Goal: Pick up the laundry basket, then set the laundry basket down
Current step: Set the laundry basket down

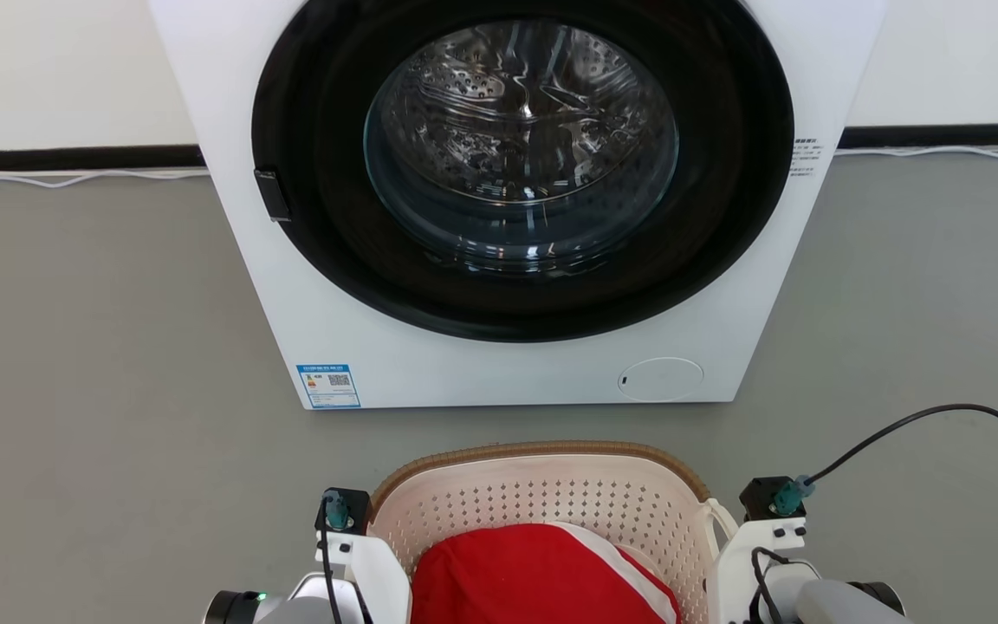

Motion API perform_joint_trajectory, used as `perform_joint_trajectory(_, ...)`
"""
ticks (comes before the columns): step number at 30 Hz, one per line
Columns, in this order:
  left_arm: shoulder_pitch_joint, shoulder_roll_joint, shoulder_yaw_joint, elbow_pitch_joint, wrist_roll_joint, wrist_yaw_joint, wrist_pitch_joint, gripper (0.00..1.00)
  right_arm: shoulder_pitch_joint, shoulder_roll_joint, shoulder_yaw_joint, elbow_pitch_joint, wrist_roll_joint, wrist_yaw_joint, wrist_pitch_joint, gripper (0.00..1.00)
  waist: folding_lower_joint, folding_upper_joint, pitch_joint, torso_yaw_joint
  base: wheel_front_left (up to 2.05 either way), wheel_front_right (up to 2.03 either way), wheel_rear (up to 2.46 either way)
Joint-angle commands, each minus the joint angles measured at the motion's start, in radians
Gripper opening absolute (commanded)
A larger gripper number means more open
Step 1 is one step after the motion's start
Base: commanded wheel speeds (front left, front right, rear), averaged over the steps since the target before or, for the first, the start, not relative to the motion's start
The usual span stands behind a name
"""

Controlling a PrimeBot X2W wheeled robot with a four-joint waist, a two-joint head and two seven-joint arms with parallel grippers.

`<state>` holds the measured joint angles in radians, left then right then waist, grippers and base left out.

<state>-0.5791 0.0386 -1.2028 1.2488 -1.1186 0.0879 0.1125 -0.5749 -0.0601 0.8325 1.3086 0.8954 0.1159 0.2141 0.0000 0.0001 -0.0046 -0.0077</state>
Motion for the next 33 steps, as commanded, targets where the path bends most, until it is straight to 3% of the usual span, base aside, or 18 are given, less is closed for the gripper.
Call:
perform_joint_trajectory(1, -0.037, 0.012, 0.004, -0.007, -0.001, 0.001, -0.009, 0.00, -0.027, 0.010, 0.016, -0.018, 0.003, 0.015, -0.021, 0.00, 0.0000, -0.0001, 0.005, -0.001, 0.00, 0.00, 0.00)
perform_joint_trajectory(13, -0.096, 0.012, -0.014, 0.001, 0.007, 0.010, -0.027, 0.00, -0.064, 0.010, 0.047, -0.049, 0.027, 0.015, -0.073, 0.00, 0.0000, -0.0001, 0.098, -0.003, 0.00, 0.00, 0.00)
perform_joint_trajectory(33, -0.328, 0.012, 0.006, 0.028, 0.020, 0.067, -0.151, 0.00, -0.238, 0.010, 0.052, -0.038, 0.044, 0.015, -0.290, 0.00, 0.0000, -0.0001, 0.427, 0.020, 0.00, 0.00, 0.00)
